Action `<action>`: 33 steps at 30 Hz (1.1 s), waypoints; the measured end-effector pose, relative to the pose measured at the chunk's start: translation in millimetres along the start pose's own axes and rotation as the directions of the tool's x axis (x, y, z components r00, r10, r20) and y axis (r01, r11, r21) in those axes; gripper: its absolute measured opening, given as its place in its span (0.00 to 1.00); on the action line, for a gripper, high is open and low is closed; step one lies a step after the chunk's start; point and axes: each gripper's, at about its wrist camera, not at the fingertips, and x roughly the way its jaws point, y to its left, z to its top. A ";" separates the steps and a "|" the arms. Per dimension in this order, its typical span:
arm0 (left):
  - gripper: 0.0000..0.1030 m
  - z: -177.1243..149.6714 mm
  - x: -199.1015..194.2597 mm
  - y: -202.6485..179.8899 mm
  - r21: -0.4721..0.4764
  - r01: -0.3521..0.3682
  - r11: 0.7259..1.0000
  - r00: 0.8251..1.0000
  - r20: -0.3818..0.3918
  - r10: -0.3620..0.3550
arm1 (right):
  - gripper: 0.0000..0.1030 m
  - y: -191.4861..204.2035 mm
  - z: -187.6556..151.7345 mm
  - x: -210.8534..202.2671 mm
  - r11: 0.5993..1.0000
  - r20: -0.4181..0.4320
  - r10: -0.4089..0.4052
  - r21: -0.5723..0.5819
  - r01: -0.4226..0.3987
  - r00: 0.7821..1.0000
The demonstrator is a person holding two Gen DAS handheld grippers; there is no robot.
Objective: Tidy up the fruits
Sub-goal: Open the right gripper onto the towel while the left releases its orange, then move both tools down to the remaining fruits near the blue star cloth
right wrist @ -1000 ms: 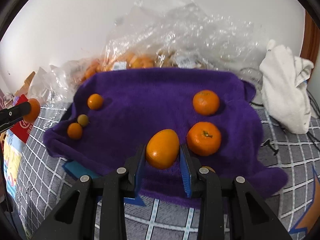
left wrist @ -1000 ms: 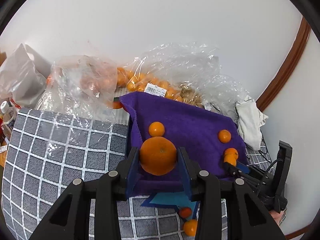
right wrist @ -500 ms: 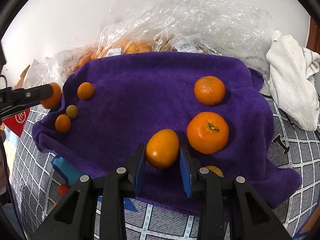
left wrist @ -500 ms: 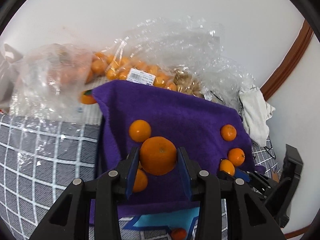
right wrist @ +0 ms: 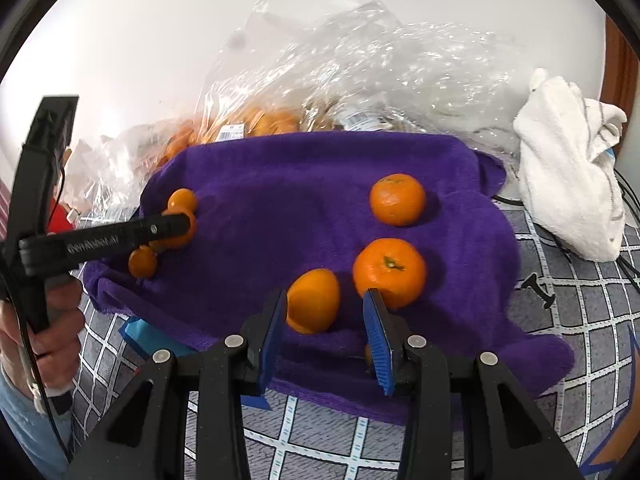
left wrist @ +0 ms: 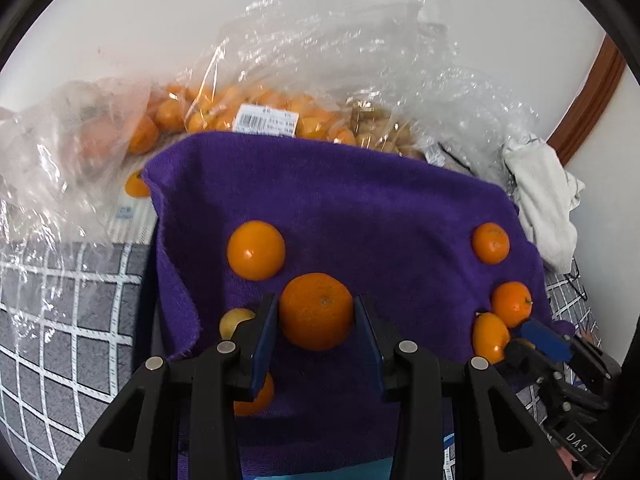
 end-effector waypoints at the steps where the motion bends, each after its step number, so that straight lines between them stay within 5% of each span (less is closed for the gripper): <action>1: 0.36 -1.1 1.2 -0.6 -0.001 -0.002 1.000 1.000 -0.004 0.002 | 0.38 -0.7 0.0 0.0 1.000 0.002 -0.005 -0.001 0.005 1.000; 12: 0.37 -1.5 -2.5 -2.2 -0.011 -0.024 1.000 1.000 -0.019 0.024 | 0.38 -4.1 4.7 -21.1 1.000 0.036 -0.021 0.022 0.020 0.999; 24: 0.45 -25.7 -79.5 4.9 -0.002 0.006 1.000 0.996 0.091 -0.006 | 0.38 18.3 -15.6 -74.5 0.998 0.086 -0.058 -0.011 0.060 0.995; 33: 0.45 -74.5 -127.0 38.2 -0.042 -0.035 0.999 0.987 0.154 0.041 | 0.38 56.3 -54.9 -87.1 0.999 0.069 -0.013 -0.048 0.017 0.998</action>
